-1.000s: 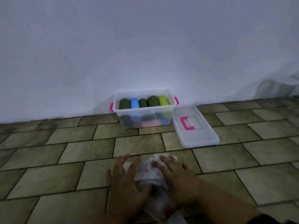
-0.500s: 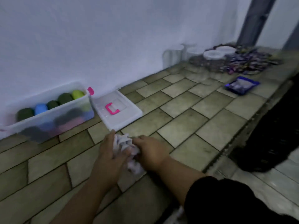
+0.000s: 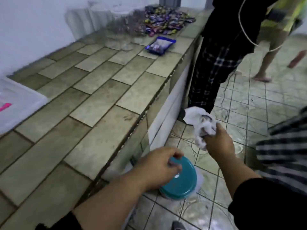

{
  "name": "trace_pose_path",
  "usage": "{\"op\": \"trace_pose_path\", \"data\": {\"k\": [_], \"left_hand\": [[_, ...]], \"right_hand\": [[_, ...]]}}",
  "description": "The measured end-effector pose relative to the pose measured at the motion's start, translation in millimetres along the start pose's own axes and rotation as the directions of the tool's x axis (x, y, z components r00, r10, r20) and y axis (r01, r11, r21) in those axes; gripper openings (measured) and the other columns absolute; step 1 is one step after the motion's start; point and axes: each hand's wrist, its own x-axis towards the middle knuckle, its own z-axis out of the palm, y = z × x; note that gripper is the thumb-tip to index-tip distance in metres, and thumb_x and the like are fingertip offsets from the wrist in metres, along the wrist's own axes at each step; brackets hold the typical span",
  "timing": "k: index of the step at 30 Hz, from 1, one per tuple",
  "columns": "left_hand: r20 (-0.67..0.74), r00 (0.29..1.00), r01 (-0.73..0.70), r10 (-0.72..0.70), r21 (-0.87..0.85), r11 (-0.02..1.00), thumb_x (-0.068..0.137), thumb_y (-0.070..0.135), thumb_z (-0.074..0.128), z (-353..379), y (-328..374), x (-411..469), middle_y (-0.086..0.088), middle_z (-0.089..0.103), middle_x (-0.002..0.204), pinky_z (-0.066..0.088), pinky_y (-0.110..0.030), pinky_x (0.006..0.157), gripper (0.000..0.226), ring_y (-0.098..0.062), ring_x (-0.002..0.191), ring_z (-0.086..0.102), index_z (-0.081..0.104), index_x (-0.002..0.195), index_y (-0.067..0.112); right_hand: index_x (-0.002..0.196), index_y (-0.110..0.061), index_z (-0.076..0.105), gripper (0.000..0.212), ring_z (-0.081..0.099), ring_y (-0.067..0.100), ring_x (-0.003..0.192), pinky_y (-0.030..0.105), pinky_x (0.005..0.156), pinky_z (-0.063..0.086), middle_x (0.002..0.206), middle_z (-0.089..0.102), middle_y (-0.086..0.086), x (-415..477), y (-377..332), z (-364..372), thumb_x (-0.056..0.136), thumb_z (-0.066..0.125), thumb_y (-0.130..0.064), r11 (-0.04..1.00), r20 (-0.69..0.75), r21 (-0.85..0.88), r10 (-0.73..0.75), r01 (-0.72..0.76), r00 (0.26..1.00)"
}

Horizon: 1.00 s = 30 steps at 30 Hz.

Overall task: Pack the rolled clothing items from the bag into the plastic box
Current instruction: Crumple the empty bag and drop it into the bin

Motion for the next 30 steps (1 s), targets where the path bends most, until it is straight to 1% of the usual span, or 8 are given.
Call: {"op": "trace_pose_path", "data": {"k": [4, 8, 13, 15, 19, 22, 26, 30], "left_hand": [[0.251, 0.916, 0.217, -0.313, 0.346, 0.913, 0.086, 0.035, 0.060, 75, -73, 76, -0.001, 0.057, 0.129, 0.046, -0.029, 0.095, 0.043, -0.021, 0.110, 0.056, 0.054, 0.127, 0.028], [0.277, 0.850, 0.250, -0.448, 0.537, 0.805, 0.088, 0.036, 0.055, 129, -150, 156, -0.007, 0.049, 0.137, 0.043, -0.032, 0.097, 0.046, -0.027, 0.119, 0.051, 0.050, 0.132, 0.021], [0.187, 0.919, 0.109, -0.346, 0.726, 0.680, 0.088, 0.024, 0.053, 186, -228, 261, -0.010, 0.056, 0.129, 0.042, -0.037, 0.095, 0.034, -0.029, 0.117, 0.053, 0.057, 0.119, 0.012], [0.182, 0.950, 0.040, -0.252, 0.731, 0.681, 0.085, 0.023, 0.054, 208, -249, 295, -0.007, 0.054, 0.129, 0.042, -0.035, 0.095, 0.037, -0.028, 0.118, 0.052, 0.057, 0.120, 0.012], [0.232, 0.964, -0.069, -0.134, 0.698, 0.712, 0.084, 0.021, 0.053, 254, -280, 341, -0.006, 0.053, 0.126, 0.041, -0.036, 0.093, 0.036, -0.030, 0.112, 0.054, 0.057, 0.119, 0.013], [0.272, 0.952, -0.093, -0.140, 0.693, 0.715, 0.084, 0.026, 0.055, 276, -298, 355, -0.010, 0.055, 0.122, 0.034, -0.039, 0.101, 0.035, -0.030, 0.112, 0.053, 0.057, 0.116, 0.013], [0.279, 0.960, -0.195, -0.033, 0.745, 0.638, 0.083, 0.038, 0.052, 277, -310, 361, -0.005, 0.055, 0.118, 0.025, -0.042, 0.103, 0.038, -0.027, 0.113, 0.049, 0.060, 0.114, 0.018], [0.307, 0.951, -0.215, -0.028, 0.725, 0.655, 0.084, 0.050, 0.048, 270, -306, 358, -0.004, 0.051, 0.120, 0.026, -0.041, 0.098, 0.045, -0.026, 0.113, 0.047, 0.059, 0.116, 0.020]], "right_hand": [[0.106, -0.023, 0.054, 0.041, 0.061, 0.027, 0.073, 0.036, 0.066, 0.050, 0.086, 0.065, 0.006, -9, 99, 34, 0.069, 0.067, -0.034, 0.982, 0.151, -0.027, 0.188, -0.186, 0.970], [0.107, -0.027, 0.052, 0.044, 0.055, 0.027, 0.074, 0.034, 0.064, 0.045, 0.097, 0.065, 0.010, -7, 173, 85, 0.067, 0.069, -0.029, 0.953, 0.274, -0.044, 0.301, -0.300, 0.914], [0.111, -0.027, 0.055, 0.047, 0.061, 0.031, 0.093, 0.035, 0.071, 0.047, 0.101, 0.063, 0.008, 24, 244, 155, 0.067, 0.071, -0.024, 0.949, 0.339, -0.007, 0.298, -0.314, 0.892], [0.114, -0.022, 0.057, 0.049, 0.060, 0.029, 0.093, 0.033, 0.069, 0.046, 0.098, 0.060, 0.005, 35, 270, 180, 0.069, 0.074, -0.021, 0.948, 0.335, 0.037, 0.285, -0.315, 0.898], [0.117, -0.023, 0.055, 0.045, 0.052, 0.013, 0.078, 0.013, 0.058, 0.036, 0.081, 0.053, -0.012, 41, 306, 217, 0.076, 0.072, -0.020, 0.939, 0.301, 0.094, 0.291, -0.332, 0.908], [0.110, -0.029, 0.052, 0.040, 0.055, 0.011, 0.073, 0.022, 0.060, 0.044, 0.082, 0.056, -0.014, 38, 322, 231, 0.076, 0.072, -0.024, 0.909, 0.279, 0.120, 0.356, -0.400, 0.892], [0.097, -0.041, 0.043, 0.040, 0.048, 0.015, 0.064, 0.019, 0.051, 0.033, 0.073, 0.051, -0.017, 44, 328, 234, 0.072, 0.071, -0.028, 0.870, 0.214, 0.156, 0.433, -0.468, 0.876], [0.105, -0.033, 0.048, 0.039, 0.059, 0.024, 0.082, 0.029, 0.060, 0.039, 0.090, 0.061, -0.004, 49, 327, 225, 0.072, 0.069, -0.035, 0.868, 0.212, 0.162, 0.434, -0.469, 0.876]]}}
